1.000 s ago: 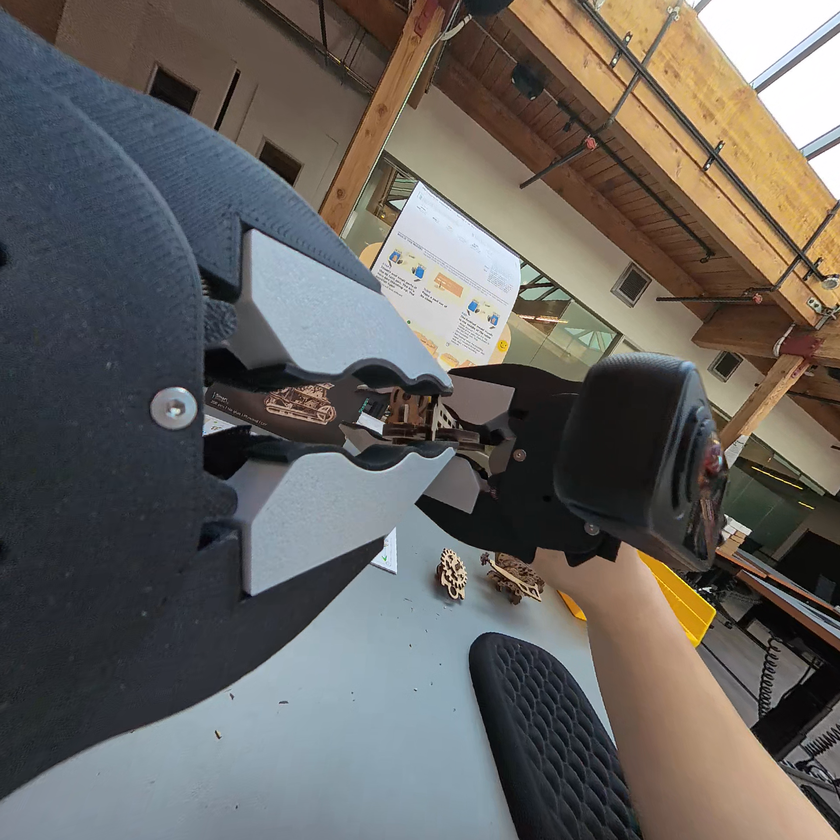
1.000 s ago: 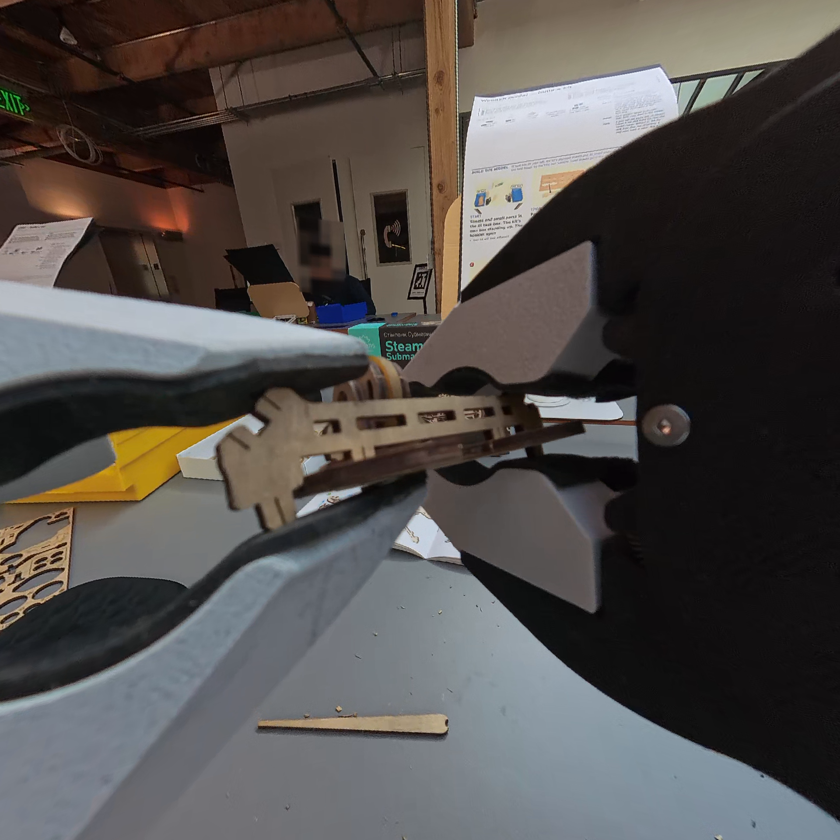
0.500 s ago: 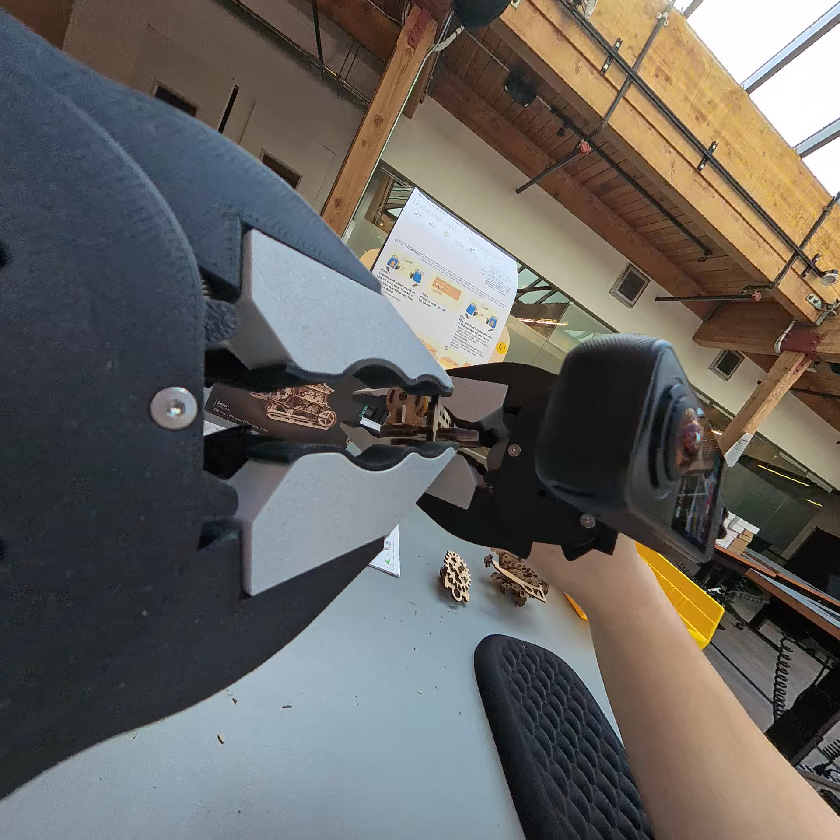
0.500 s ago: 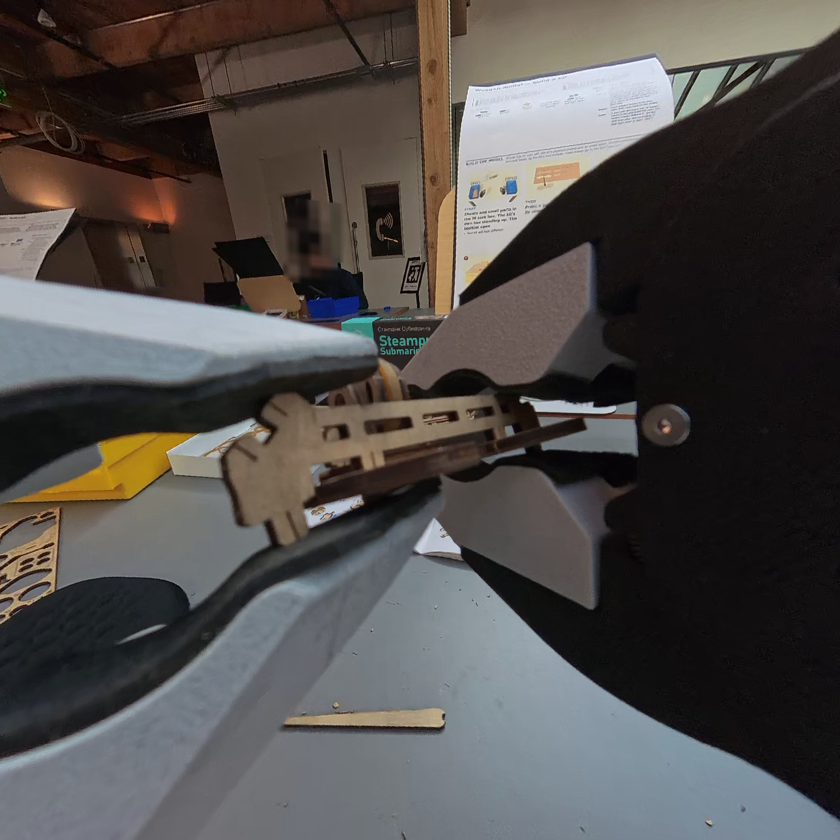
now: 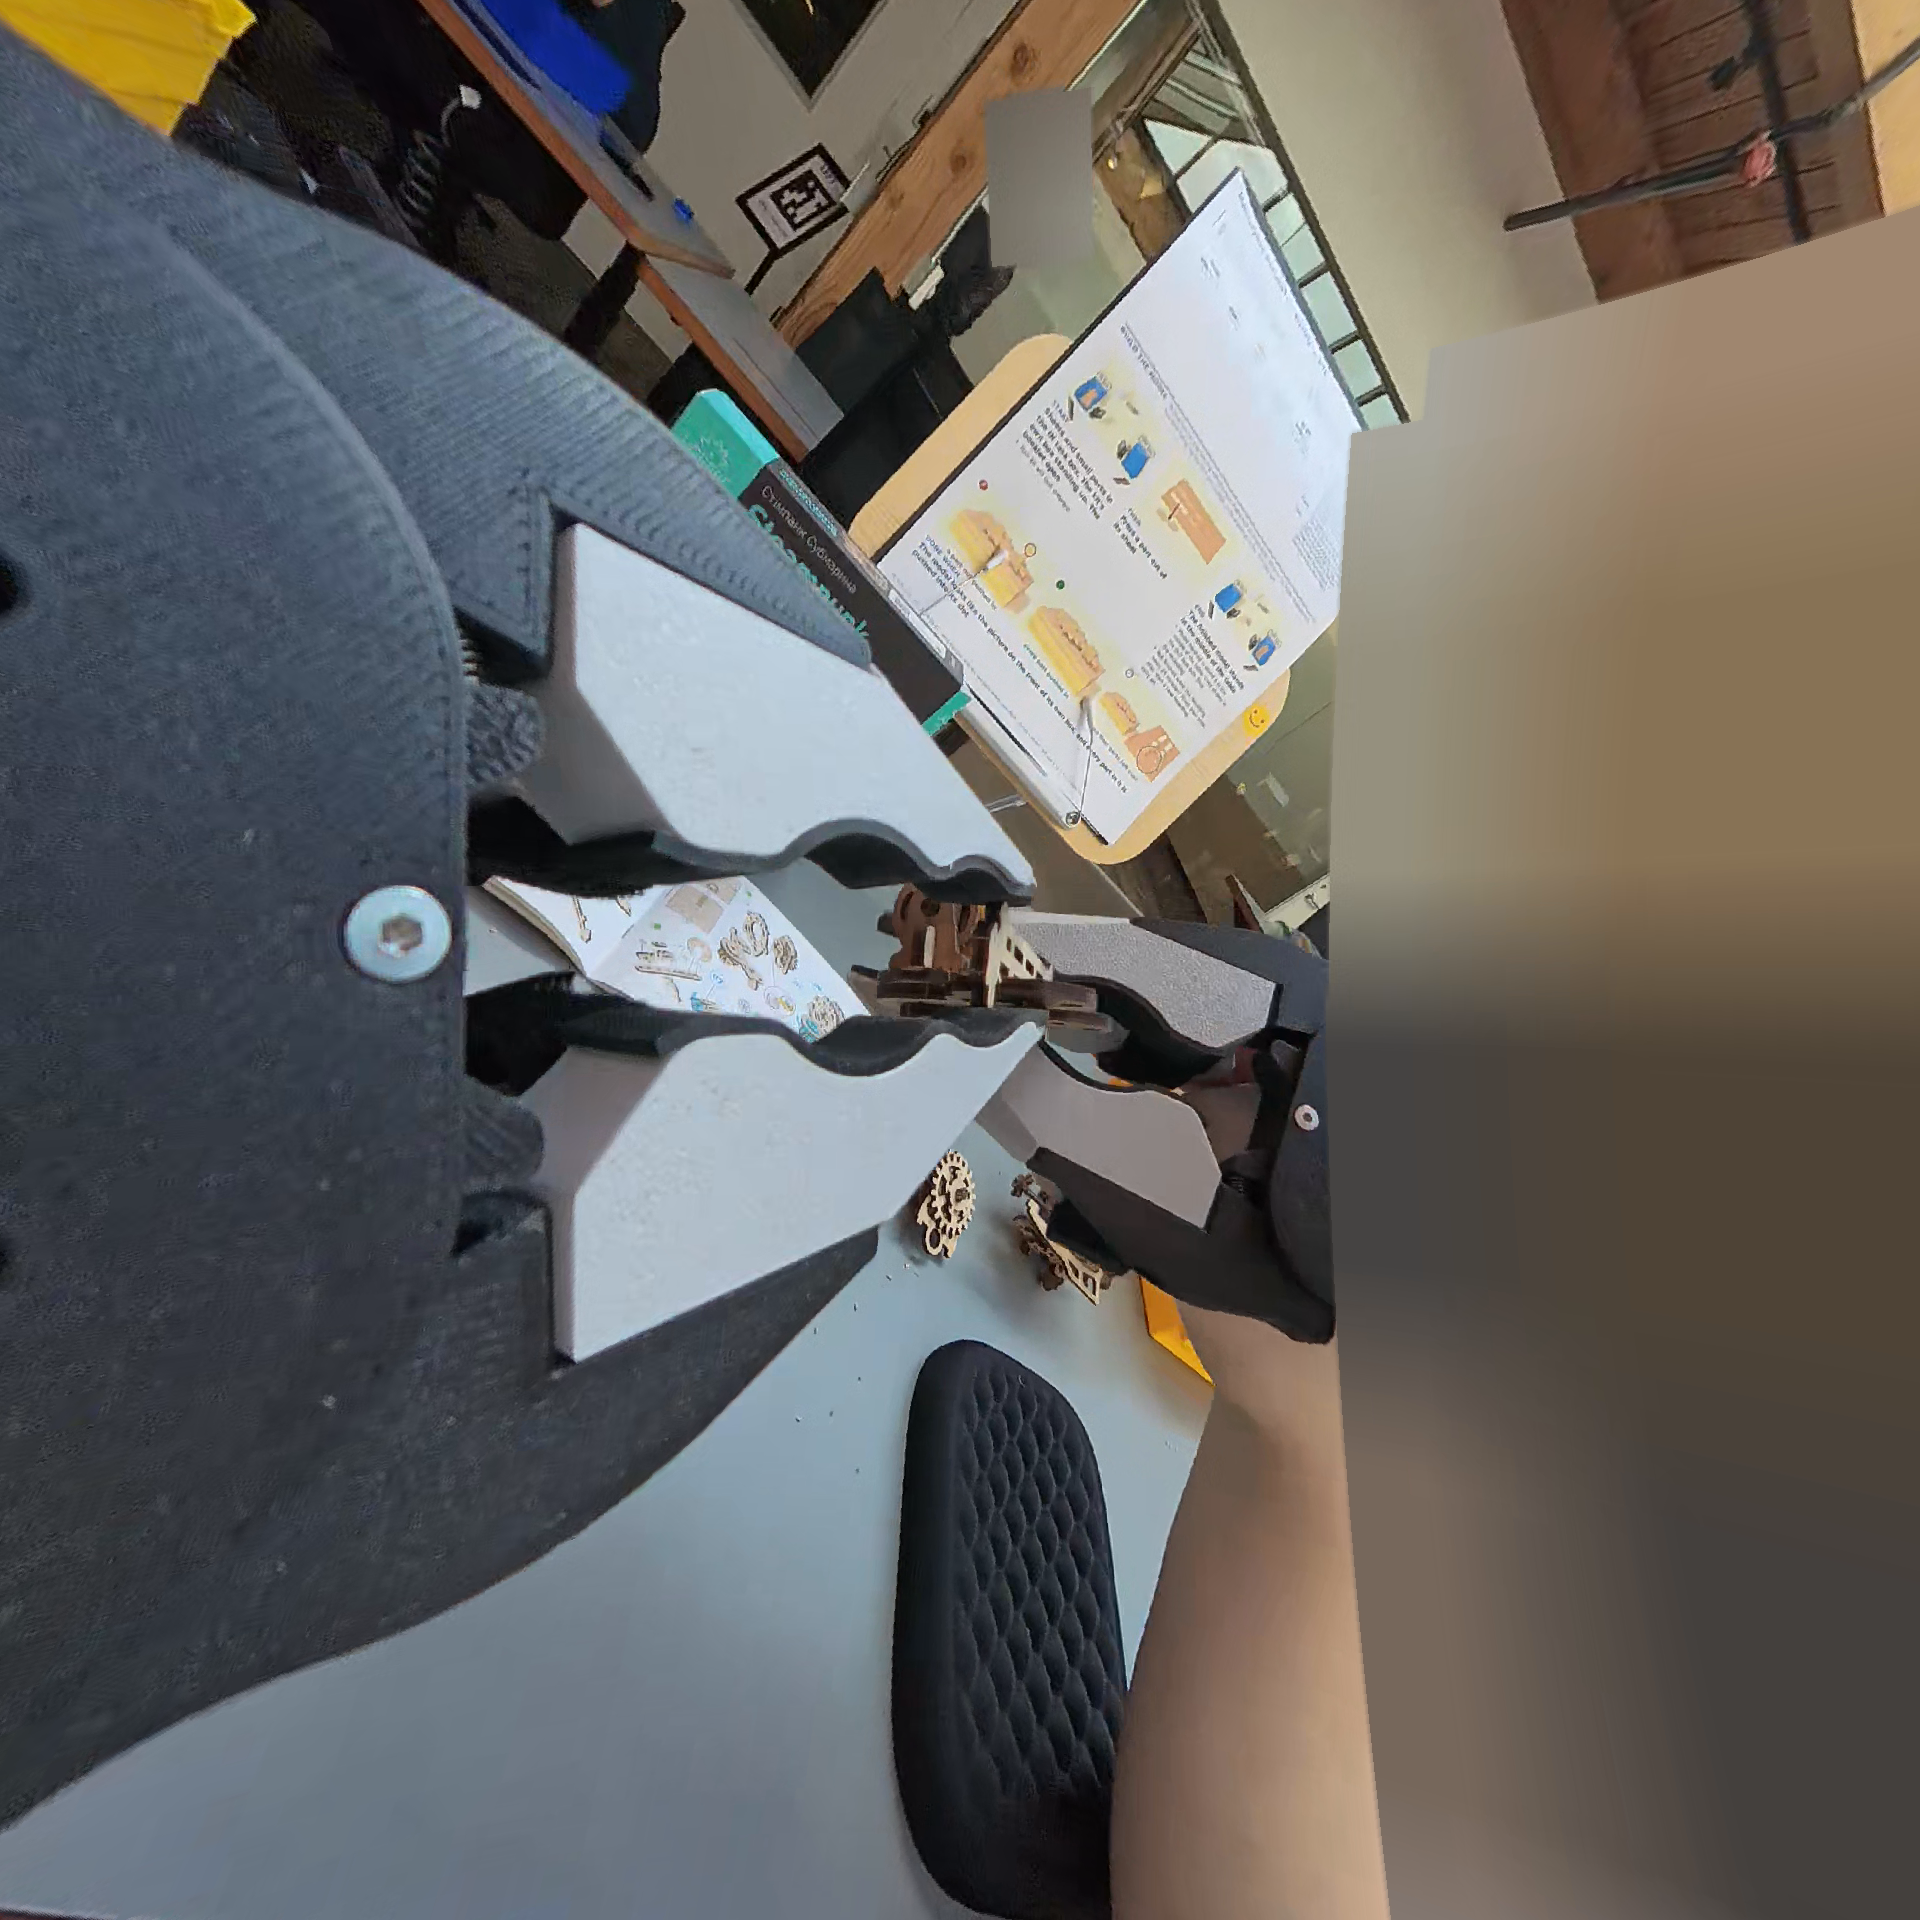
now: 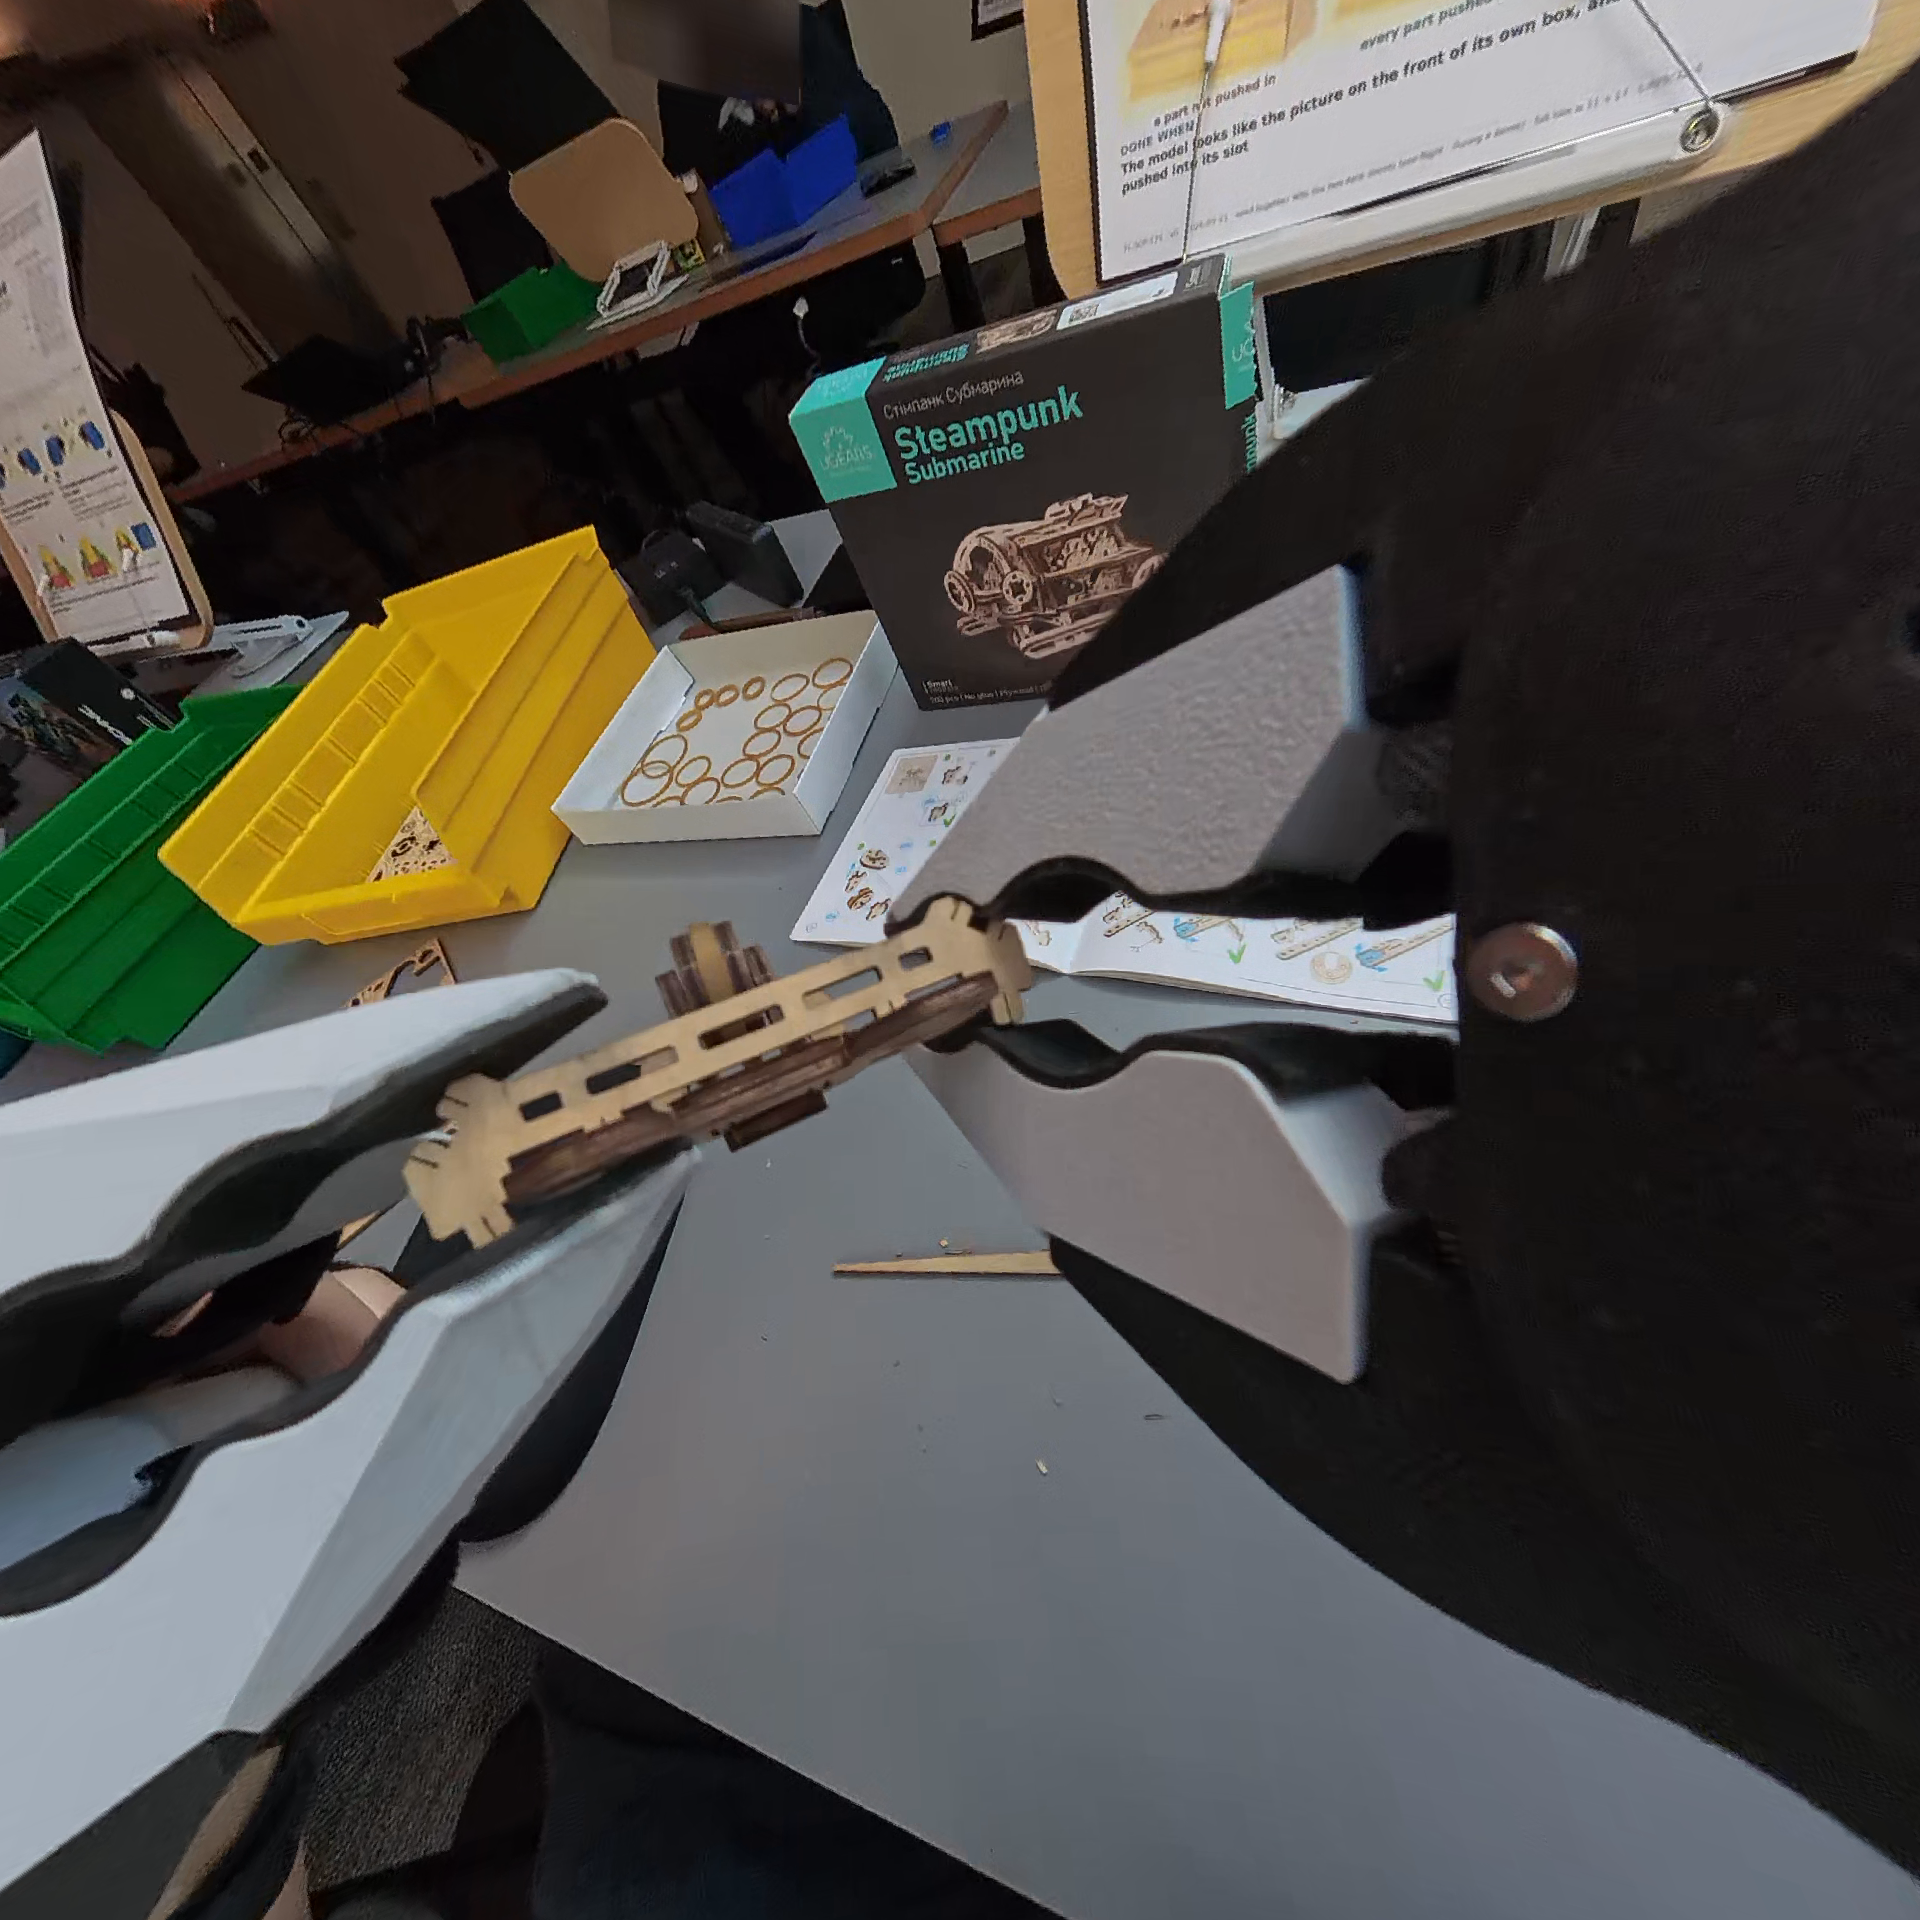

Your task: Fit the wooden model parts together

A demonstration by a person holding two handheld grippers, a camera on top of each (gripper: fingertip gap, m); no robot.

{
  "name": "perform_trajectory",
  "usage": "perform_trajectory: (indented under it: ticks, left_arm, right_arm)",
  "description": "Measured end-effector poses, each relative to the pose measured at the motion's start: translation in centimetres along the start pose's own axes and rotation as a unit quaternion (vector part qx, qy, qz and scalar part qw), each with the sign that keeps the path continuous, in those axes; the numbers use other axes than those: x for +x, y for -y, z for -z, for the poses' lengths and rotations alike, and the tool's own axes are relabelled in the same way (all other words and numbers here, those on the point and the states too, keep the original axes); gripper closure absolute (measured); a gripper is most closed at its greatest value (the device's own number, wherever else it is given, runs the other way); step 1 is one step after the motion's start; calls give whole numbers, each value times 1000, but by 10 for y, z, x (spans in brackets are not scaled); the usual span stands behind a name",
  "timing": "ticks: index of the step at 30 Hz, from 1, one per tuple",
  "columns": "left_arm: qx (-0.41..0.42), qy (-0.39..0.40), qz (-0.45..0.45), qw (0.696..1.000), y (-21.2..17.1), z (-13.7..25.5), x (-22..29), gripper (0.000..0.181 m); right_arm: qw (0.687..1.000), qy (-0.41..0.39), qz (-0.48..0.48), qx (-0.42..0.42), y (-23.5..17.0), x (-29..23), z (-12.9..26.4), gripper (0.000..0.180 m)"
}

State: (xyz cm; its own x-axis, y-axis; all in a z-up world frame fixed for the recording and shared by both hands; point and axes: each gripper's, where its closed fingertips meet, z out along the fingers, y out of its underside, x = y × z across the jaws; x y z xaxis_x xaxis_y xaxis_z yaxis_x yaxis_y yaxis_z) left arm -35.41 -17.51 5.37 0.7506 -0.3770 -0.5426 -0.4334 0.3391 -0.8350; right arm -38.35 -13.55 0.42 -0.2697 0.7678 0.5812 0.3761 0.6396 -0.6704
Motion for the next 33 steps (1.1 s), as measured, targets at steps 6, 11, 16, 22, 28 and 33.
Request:
perform_trajectory:
  ticks: [6,11,16,22,28,33]
  left_arm:
    - [-15,4,-4,1000,-10,0,-1,164]
    - [-19,-15,28,999,-14,-2,2,164]
    - [-22,-35,55,998,-15,-2,3,164]
    - [-14,-52,92,994,-14,1,1,163]
    - [48,-63,35,996,0,10,8,164]
    - [50,-53,-42,996,2,15,11,164]
  right_arm:
    - [1000,14,-14,-17,-3,-4,2,160]
    - [998,44,-48,-19,-4,-10,2,161]
    - [996,65,-53,-19,-6,-14,2,163]
    - [995,81,-53,-1,-2,-18,3,163]
    - [997,79,9,24,8,-21,11,169]
    - [995,29,94,14,10,-18,11,165]
